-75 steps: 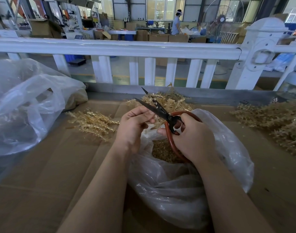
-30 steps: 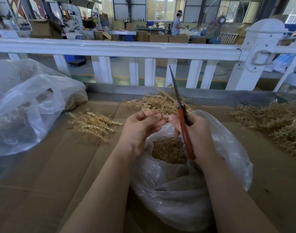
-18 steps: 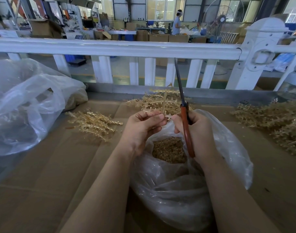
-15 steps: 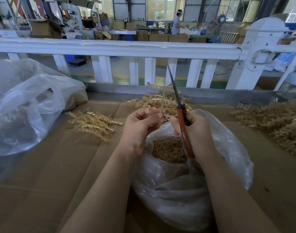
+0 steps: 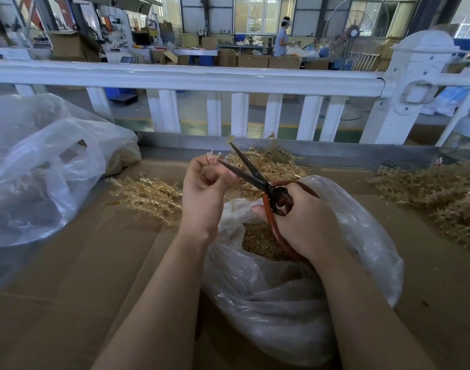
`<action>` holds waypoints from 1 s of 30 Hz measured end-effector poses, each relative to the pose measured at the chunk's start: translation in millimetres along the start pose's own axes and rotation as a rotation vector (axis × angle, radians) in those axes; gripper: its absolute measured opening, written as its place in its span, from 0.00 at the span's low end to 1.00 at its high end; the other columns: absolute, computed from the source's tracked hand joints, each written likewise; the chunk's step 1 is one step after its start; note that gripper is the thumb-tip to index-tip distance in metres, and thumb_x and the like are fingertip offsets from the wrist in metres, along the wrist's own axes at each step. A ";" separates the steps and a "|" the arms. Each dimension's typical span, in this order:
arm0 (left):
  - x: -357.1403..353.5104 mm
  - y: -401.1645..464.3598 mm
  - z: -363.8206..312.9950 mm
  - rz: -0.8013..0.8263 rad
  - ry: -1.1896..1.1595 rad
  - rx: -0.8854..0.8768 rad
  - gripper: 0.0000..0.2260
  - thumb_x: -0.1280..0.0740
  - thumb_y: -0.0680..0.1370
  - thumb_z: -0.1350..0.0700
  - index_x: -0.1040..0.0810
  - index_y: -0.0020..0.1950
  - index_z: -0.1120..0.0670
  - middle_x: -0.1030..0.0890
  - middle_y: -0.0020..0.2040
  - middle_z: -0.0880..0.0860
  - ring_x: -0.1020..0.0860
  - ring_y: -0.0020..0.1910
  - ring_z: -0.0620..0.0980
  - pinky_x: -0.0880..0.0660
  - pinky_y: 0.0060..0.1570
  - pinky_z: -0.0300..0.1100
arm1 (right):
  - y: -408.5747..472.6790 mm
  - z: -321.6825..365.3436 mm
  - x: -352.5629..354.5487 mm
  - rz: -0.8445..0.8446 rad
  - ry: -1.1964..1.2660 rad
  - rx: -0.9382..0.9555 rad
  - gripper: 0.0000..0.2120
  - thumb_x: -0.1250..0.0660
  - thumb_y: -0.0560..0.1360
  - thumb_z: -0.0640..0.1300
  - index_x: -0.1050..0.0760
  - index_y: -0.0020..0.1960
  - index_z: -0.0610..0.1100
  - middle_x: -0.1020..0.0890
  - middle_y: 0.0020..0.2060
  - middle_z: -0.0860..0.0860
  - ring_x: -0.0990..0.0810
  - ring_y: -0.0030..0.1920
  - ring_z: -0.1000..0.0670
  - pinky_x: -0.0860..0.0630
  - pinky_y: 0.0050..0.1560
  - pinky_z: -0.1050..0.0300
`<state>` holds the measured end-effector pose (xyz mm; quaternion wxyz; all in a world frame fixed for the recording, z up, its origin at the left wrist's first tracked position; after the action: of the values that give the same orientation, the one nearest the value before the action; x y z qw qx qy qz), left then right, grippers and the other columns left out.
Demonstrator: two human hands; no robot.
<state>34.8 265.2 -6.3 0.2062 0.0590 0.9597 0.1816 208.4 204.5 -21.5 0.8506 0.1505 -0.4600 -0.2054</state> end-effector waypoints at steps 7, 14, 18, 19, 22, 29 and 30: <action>-4.2 -2.6 -0.5 0.040 -0.073 0.032 0.09 0.36 0.77 0.73 0.29 0.52 0.62 0.17 0.35 0.51 0.18 0.38 0.49 0.21 0.45 0.40 | 1.1 -1.2 -0.4 0.017 -0.021 0.001 0.28 0.39 0.64 0.78 0.27 0.46 0.54 0.21 0.40 0.60 0.23 0.41 0.59 0.28 0.38 0.64; -2.7 -1.5 1.4 0.022 -0.161 0.090 0.09 0.35 0.76 0.73 0.27 0.47 0.59 0.17 0.34 0.51 0.18 0.36 0.46 0.21 0.43 0.38 | 1.1 -0.4 1.3 -0.010 -0.102 0.014 0.30 0.39 0.65 0.78 0.25 0.45 0.52 0.20 0.37 0.59 0.23 0.38 0.59 0.31 0.36 0.68; -1.4 -0.6 0.7 0.005 -0.178 0.055 0.10 0.34 0.75 0.73 0.28 0.47 0.59 0.17 0.35 0.52 0.18 0.36 0.48 0.20 0.43 0.40 | 0.8 2.4 5.1 -0.068 -0.181 0.024 0.30 0.39 0.66 0.78 0.24 0.41 0.51 0.20 0.34 0.58 0.22 0.35 0.57 0.23 0.36 0.60; -1.0 -0.4 0.4 0.001 -0.174 0.043 0.10 0.34 0.75 0.73 0.28 0.47 0.59 0.18 0.34 0.52 0.18 0.36 0.49 0.20 0.43 0.41 | 0.7 3.0 5.8 -0.077 -0.186 0.024 0.30 0.39 0.66 0.78 0.24 0.41 0.50 0.20 0.34 0.58 0.22 0.35 0.56 0.22 0.37 0.58; 0.4 -0.1 -0.5 -0.015 -0.150 0.018 0.10 0.33 0.75 0.73 0.28 0.47 0.60 0.19 0.33 0.52 0.19 0.35 0.50 0.20 0.43 0.42 | 0.8 3.8 6.5 -0.098 -0.199 0.032 0.28 0.36 0.68 0.76 0.24 0.39 0.50 0.20 0.33 0.58 0.23 0.33 0.57 0.21 0.35 0.58; 1.5 -0.4 -0.7 -0.025 -0.137 -0.004 0.10 0.32 0.74 0.72 0.28 0.50 0.60 0.18 0.33 0.53 0.18 0.35 0.50 0.21 0.40 0.41 | 0.1 5.1 6.0 -0.098 -0.210 0.054 0.26 0.37 0.68 0.75 0.30 0.35 0.52 0.27 0.28 0.60 0.28 0.29 0.59 0.27 0.31 0.62; 1.6 -0.3 -0.8 -0.024 -0.139 -0.005 0.11 0.32 0.74 0.72 0.28 0.51 0.61 0.17 0.33 0.53 0.18 0.35 0.49 0.21 0.40 0.41 | -0.2 5.8 6.1 -0.099 -0.203 0.059 0.25 0.37 0.68 0.75 0.31 0.35 0.53 0.28 0.27 0.61 0.28 0.28 0.60 0.29 0.31 0.63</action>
<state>33.0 265.0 -6.4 0.2744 0.0596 0.9433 0.1769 206.5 201.0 -14.1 0.7837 0.1766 -0.5415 -0.2478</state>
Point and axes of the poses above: each hand's wrist, its own y-axis towards the middle knuckle, its own x-axis out of the back of the hand, z = x × y, the point moved 5 cm from there along y, towards the middle knuckle
